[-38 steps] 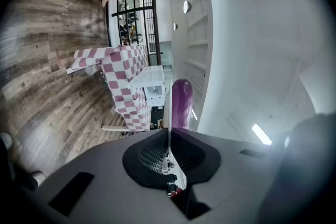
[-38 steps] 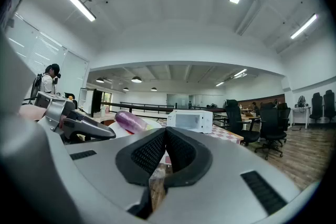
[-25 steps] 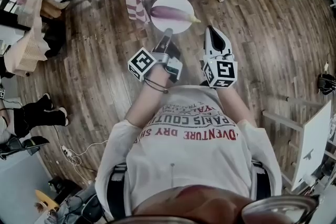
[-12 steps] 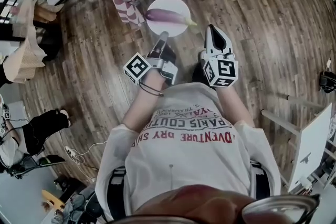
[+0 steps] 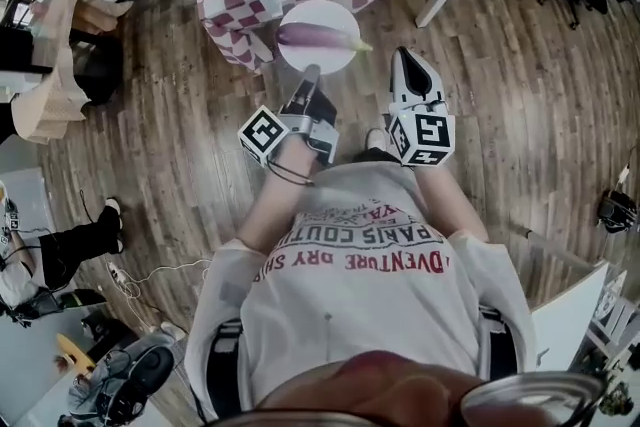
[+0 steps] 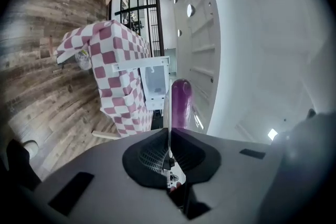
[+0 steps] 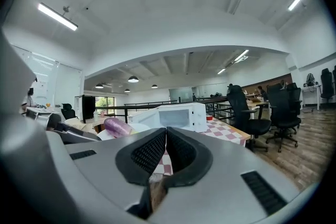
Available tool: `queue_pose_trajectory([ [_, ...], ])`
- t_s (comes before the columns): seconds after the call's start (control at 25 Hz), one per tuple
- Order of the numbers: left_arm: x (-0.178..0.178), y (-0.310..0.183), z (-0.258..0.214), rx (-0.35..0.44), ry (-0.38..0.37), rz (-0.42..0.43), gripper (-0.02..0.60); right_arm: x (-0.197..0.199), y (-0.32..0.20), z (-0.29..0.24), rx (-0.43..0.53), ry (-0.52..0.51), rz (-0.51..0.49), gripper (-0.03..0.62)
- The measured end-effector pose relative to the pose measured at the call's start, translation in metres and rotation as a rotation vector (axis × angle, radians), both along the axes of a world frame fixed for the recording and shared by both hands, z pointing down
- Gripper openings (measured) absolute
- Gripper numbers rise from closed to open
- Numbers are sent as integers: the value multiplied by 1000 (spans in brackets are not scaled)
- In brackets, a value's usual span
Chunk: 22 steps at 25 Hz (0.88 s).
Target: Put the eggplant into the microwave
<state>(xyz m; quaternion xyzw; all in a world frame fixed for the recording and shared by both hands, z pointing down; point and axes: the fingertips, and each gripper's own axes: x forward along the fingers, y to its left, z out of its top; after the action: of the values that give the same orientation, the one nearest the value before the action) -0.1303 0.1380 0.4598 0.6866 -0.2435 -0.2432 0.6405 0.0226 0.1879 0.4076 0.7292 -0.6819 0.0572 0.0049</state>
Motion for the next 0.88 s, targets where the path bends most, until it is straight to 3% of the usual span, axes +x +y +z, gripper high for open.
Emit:
queue_pose_trajectory([
  [0.4, 106, -48, -8, -19, 17, -98, 34, 111, -60, -10, -11, 21, -93, 26],
  [0.88, 152, -98, 18, -87, -31, -100, 35, 152, -114, 17, -58, 14, -112, 26],
])
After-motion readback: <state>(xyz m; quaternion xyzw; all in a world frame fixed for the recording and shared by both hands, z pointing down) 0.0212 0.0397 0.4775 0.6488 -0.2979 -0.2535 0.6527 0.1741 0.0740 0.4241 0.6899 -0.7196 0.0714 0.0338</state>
